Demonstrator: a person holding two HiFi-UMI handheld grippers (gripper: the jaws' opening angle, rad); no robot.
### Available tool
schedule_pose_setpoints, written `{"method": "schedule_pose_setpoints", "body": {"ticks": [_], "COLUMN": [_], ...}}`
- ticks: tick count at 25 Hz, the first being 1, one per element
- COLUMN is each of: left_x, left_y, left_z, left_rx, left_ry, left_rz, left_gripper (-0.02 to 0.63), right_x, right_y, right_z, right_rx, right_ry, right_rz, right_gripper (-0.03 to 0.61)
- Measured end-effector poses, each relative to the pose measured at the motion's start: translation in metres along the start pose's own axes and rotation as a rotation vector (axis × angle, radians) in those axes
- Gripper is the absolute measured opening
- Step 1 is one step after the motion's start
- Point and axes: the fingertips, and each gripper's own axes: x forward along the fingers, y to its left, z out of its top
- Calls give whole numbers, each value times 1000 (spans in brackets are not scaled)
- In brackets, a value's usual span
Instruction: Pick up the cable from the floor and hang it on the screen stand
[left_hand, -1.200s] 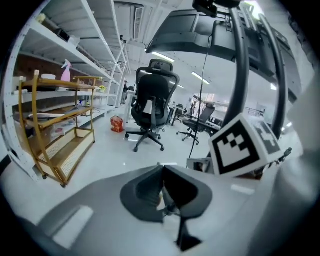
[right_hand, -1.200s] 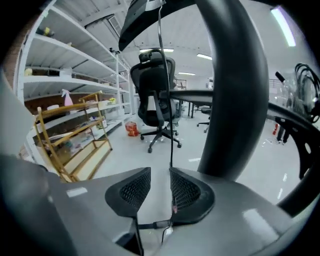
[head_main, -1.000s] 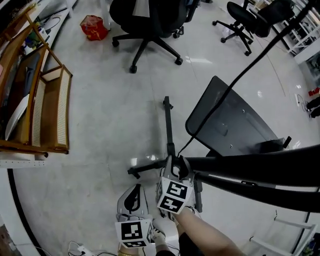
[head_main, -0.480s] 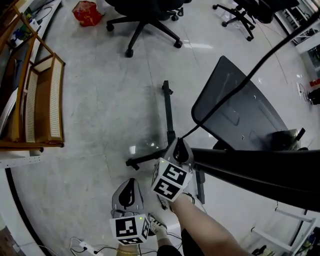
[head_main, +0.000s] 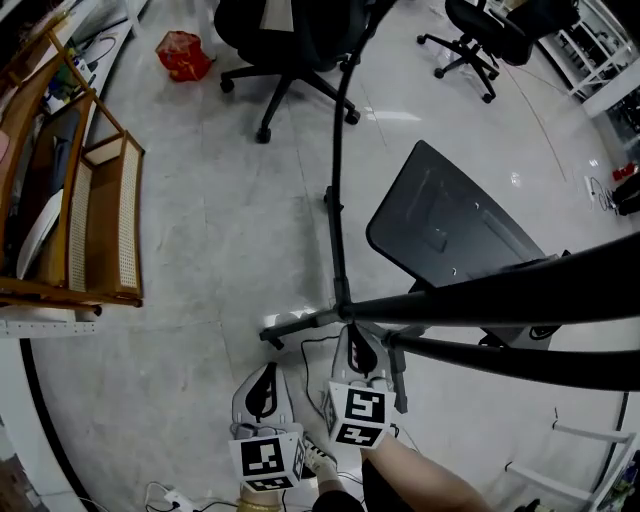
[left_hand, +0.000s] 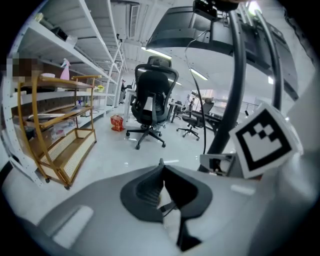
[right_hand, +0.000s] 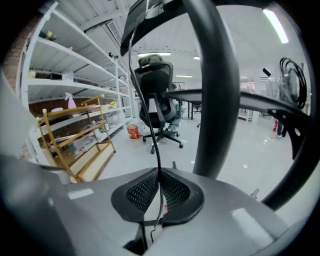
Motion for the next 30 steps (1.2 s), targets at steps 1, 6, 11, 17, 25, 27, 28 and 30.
{"method": "schedule_pose_setpoints", "body": {"ticks": [1, 6, 11, 17, 25, 27, 28, 30], "left_x": [-10, -73, -178, -251, -330, -342, -346, -354], "left_y": [-4, -32, -83, -154, -253, -274, -284, -302], "left_z": [6, 50, 116, 214, 317, 345, 361, 393], "left_rx": [7, 1, -2, 136, 225, 260, 281, 316], "left_ry": [-2, -22, -45, -136, -228, -262, -281, -318], "left_rz": [-6, -54, -156, -273, -408, -429, -438, -444], "left_gripper": [8, 8, 8, 8, 8, 8, 8, 8], "right_x": [-18, -113, -235, -326, -430, -453, -464, -485], "right_y": [4, 21, 34, 3, -49, -63, -70, -86], "right_z": [3, 46, 112, 200, 317, 348, 365, 398], "right_rx": [-13, -80, -135, -137, -137, -145, -154, -173], "right_ry": [-3, -67, -110, -230, -361, -396, -420, -470], "right_rz": [28, 144, 253, 240, 182, 165, 151, 120], "right_gripper": [9, 9, 9, 9, 9, 9, 11, 11]}}
